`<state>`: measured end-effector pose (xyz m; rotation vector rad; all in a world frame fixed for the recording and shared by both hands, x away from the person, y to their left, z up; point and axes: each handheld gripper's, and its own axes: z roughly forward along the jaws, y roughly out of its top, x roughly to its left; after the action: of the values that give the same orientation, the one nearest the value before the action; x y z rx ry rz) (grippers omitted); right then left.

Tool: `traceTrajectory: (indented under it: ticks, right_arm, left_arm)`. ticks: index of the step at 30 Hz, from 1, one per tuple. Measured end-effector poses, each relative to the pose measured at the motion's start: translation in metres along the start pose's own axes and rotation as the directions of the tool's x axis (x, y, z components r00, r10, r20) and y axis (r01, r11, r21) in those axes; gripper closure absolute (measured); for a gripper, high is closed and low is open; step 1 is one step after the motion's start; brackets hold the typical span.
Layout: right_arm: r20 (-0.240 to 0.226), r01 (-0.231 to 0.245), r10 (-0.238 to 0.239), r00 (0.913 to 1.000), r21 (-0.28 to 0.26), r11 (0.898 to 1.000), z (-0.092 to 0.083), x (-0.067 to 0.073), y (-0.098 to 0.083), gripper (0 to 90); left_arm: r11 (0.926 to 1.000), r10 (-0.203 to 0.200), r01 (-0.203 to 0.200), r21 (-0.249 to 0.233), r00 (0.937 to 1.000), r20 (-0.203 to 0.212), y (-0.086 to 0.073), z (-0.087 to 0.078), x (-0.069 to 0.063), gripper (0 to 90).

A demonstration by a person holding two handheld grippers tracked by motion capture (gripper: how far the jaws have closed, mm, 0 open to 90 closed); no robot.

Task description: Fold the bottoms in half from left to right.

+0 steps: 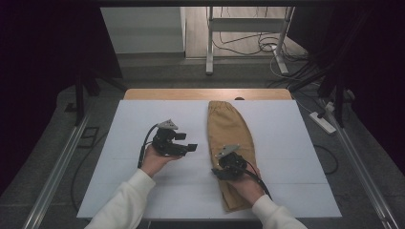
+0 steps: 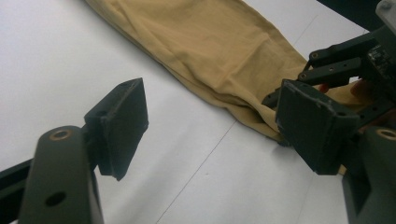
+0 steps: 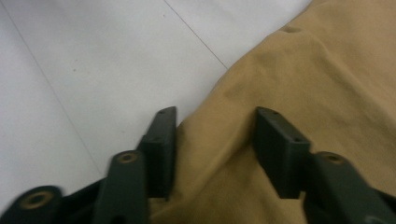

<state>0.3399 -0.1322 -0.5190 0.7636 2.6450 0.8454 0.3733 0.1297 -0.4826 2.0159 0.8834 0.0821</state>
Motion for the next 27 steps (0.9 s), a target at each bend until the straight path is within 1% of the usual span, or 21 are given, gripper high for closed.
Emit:
traceTrajectory:
  ticks: [3, 6, 8, 12, 15, 20, 24, 27]
  right_arm:
    - [-0.001, 0.015, -0.015, 0.9999, 0.011, 1.000, -0.001, 0.000, 0.001, 65.9]
    - [0.008, 0.027, -0.028, 0.9996, 0.028, 0.999, -0.003, -0.001, 0.001, 77.1]
    - [0.010, 0.026, -0.027, 0.9996, 0.029, 0.999, -0.003, -0.003, 0.001, 80.5]
    - [-0.004, 0.023, -0.023, 0.9997, 0.025, 0.999, -0.004, -0.006, 0.001, 82.9]
    - [-0.009, 0.036, -0.035, 0.9993, 0.018, 0.999, -0.004, -0.006, 0.000, 83.6]
    - [-0.021, 0.042, -0.042, 0.9989, -0.025, 0.999, -0.007, -0.004, 0.002, 84.0]
    - [-0.040, 0.042, -0.045, 0.9982, -0.074, 0.996, -0.011, 0.000, 0.004, 84.1]
    - [-0.059, 0.042, -0.048, 0.9971, -0.090, 0.995, -0.011, 0.003, 0.005, 84.1]
  left_arm:
    - [1.0000, 0.001, -0.001, -0.001, 1.0000, 0.000, 0.000, 0.000, 0.000, 24.9]
    - [1.0000, 0.000, 0.000, -0.003, 1.0000, -0.001, 0.000, 0.000, 0.000, 24.9]
    - [1.0000, -0.001, 0.001, -0.003, 1.0000, 0.000, 0.000, 0.000, 0.000, 24.9]
    - [1.0000, -0.003, 0.003, -0.003, 1.0000, 0.001, 0.000, 0.000, 0.000, 24.9]
    - [1.0000, -0.004, 0.004, 0.000, 1.0000, 0.002, 0.000, 0.000, 0.001, 24.8]
    - [1.0000, -0.005, 0.005, -0.003, 1.0000, 0.001, 0.000, 0.000, 0.001, 24.8]
    - [1.0000, -0.007, 0.007, -0.002, 1.0000, 0.002, 0.000, 0.000, 0.002, 24.6]
    - [1.0000, -0.008, 0.008, -0.002, 1.0000, 0.002, 0.000, 0.000, 0.002, 24.6]
